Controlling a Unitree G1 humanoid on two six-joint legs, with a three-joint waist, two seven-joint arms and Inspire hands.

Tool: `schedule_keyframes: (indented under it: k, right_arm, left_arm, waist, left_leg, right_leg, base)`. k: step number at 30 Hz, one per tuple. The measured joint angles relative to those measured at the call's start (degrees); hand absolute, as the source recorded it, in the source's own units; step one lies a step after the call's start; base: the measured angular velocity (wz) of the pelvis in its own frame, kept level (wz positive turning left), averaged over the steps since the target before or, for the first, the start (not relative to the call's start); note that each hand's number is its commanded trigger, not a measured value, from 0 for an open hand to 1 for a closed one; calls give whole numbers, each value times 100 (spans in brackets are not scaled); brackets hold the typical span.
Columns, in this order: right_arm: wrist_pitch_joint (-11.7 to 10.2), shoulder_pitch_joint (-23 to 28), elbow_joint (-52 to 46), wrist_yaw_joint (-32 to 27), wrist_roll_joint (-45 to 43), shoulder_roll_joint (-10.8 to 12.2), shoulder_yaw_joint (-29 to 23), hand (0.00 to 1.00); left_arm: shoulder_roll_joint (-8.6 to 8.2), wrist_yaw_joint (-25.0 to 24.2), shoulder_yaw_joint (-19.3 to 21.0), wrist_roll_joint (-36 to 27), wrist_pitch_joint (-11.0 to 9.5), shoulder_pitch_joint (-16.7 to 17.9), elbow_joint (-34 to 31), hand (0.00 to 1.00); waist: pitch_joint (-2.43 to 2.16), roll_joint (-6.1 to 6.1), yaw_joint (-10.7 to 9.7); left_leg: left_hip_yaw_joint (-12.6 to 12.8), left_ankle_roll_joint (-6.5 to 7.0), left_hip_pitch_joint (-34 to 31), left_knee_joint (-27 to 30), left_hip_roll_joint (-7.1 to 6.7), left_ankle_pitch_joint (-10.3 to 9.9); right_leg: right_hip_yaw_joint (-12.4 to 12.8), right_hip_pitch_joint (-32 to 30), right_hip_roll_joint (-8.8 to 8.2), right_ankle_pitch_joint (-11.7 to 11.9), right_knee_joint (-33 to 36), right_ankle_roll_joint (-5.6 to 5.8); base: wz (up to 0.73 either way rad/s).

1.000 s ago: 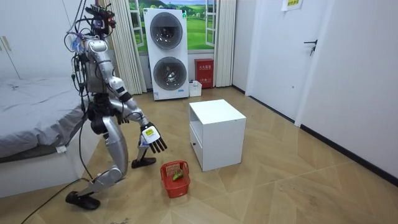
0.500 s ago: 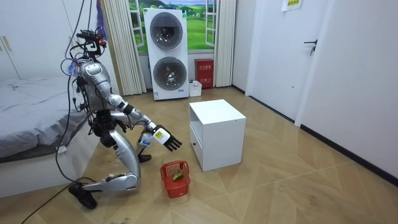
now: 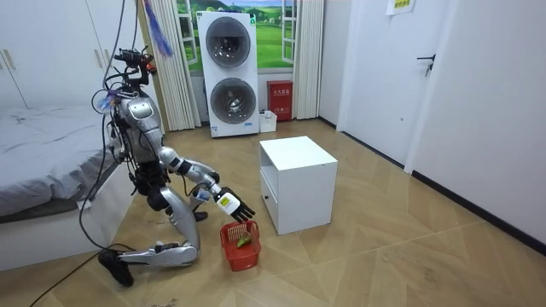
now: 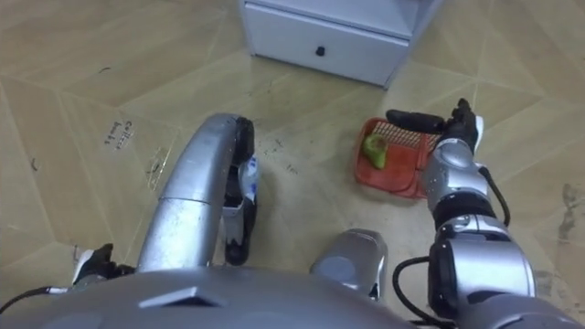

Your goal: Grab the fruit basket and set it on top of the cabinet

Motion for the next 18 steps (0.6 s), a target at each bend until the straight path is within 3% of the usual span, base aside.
schedule_keyframes:
  k: [2,4,6,10,16,18]
  right_arm:
    - [-1,216,-219,-1,-123,-1,27,0]
    - [0,271,-224,2,-176,-47,40,0]
    - [0,352,-225,-15,-165,-60,163,0]
    - [12,510,-144,-54,-51,-101,376,0]
    - [36,631,-121,29,70,-104,377,0]
    - [59,630,-116,84,95,-114,377,0]
  left_arm:
    - [-34,-5,-16,-2,-32,210,-6,0]
    - [-101,-10,-16,0,-23,318,-12,0]
    - [-126,-13,-68,-2,-30,381,-2,0]
    - [-124,-25,-202,9,-134,398,-15,0]
    - [-123,-110,-253,54,-253,436,-17,0]
    - [-123,-131,-253,11,-259,444,-10,0]
  waist:
    - [0,-9,-14]
    - [1,52,-27]
    - [-16,83,2]
    - [-28,130,18]
    - [-24,237,46]
    - [-28,244,45]
  left_leg:
    - [-56,-37,-52,209,-4,12]
    - [-183,-68,-106,392,4,25]
    - [-279,-183,-111,401,-5,80]
    - [-374,-215,-86,376,-6,95]
    - [-436,-299,-66,360,-11,83]
    - [-436,-397,-44,315,-12,34]
  right_leg:
    - [99,38,86,-57,212,-87]
    - [139,52,142,-104,329,-89]
    - [191,-10,198,-113,359,-85]
    - [195,-20,285,-120,367,-71]
    - [212,-37,308,-127,403,-57]
    - [209,-43,281,-131,410,-50]
  base:
    - [-12]
    - [-26]
    - [-23]
    - [-4]
    - [-2]
    - [2]
